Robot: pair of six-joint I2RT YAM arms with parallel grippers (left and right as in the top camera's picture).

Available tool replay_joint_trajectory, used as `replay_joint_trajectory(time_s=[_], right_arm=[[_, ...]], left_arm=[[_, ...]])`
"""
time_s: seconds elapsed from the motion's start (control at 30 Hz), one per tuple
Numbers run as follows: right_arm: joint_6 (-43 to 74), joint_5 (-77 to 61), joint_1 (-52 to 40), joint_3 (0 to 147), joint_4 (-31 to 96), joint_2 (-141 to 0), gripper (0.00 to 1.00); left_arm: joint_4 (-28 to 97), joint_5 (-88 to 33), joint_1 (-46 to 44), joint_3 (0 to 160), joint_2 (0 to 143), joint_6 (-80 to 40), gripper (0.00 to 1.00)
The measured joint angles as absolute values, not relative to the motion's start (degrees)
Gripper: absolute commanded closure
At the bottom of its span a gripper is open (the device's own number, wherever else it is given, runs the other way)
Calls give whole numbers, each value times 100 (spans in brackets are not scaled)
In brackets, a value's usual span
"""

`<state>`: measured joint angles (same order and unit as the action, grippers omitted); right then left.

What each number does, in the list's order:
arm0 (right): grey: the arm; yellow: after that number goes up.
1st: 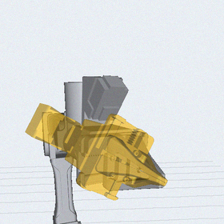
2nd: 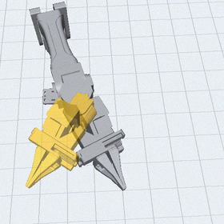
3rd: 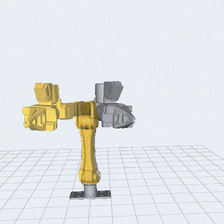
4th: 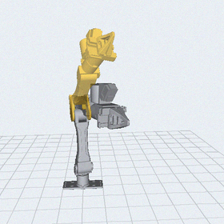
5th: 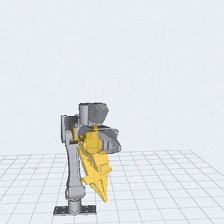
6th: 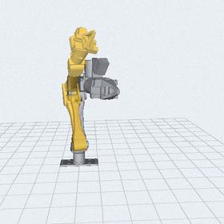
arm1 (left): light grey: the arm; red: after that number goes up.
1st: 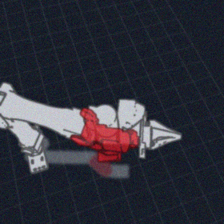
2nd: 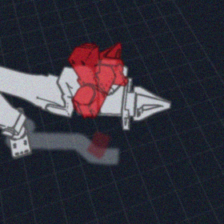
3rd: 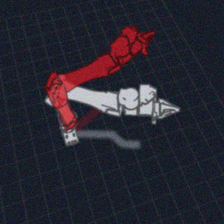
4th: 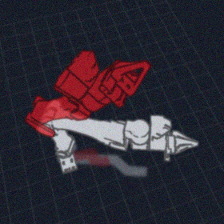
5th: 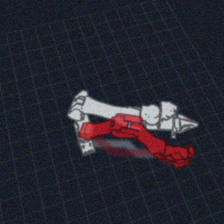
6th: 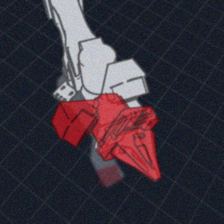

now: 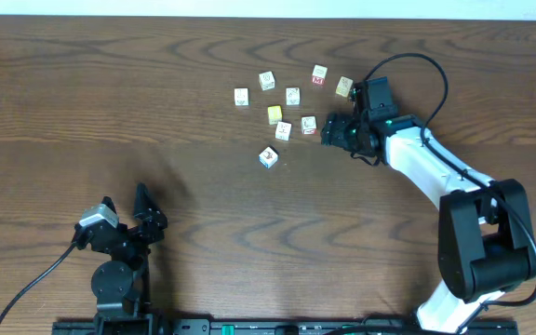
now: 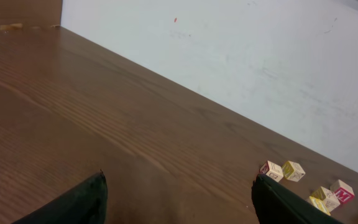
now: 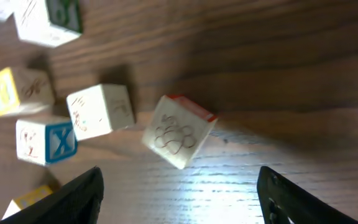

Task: Lift 3 blocks
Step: 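Move the right gripper forward over the block cluster toward the Y block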

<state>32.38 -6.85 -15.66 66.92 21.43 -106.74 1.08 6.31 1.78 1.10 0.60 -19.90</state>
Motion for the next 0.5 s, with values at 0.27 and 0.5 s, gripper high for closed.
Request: replay_joint_trajectory(time_s=[0.27,0.5], right_arm=[[3909,-270,-1643,6692,1614,-10903,29],[4182,-165,-1645,6694,1149,-11242,49]], left_arm=[[108,631,178,110,60,-1990,25],[108,631,178,110,60,-1990,25]])
